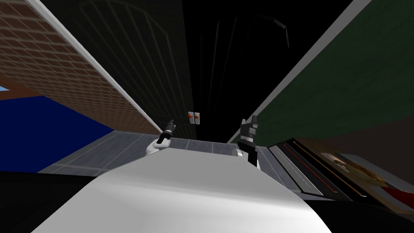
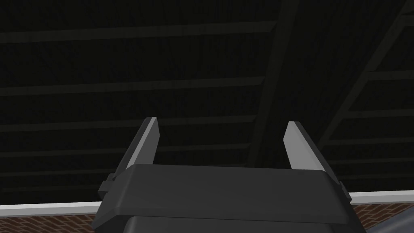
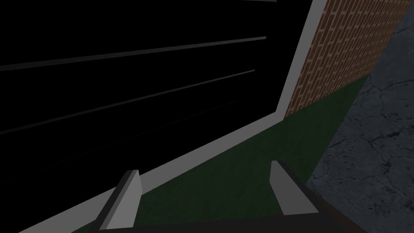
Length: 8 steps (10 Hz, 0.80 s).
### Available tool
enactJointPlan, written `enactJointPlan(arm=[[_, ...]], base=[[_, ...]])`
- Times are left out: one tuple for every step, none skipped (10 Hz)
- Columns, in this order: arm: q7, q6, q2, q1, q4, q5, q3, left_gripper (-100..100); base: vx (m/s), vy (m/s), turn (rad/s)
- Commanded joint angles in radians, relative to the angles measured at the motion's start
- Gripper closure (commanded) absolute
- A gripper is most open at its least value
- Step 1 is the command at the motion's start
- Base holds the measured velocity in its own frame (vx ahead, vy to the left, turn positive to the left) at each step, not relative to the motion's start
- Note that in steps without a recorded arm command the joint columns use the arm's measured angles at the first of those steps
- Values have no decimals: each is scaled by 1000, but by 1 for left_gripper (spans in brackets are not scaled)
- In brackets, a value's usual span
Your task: Pull the door open
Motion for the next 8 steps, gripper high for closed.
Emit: enactJointPlan(arm=[[-2, -4, -12, -18, 1, -3, -12, -100], [-3, -5, -19, -26, -2, -4, -21, -100], [-3, -8, -33, -42, -9, -7, -38, -100], [-3, -10, -42, -53, -14, -10, -51, -100], [-4, -12, -53, -65, -20, -12, -65, -100], [-3, 1, -45, -54, -31, -10, -55, -100], [-3, 1, -45, -54, -31, -10, -55, 100], [-3, 1, -45, -54, -31, -10, -55, 100]], base=[[205, 25, -112], [213, -27, -129], [232, -88, -189], [220, -136, -174], [189, -180, -138], [84, -84, -18], [-8, 9, 21], [-35, 28, -10]])
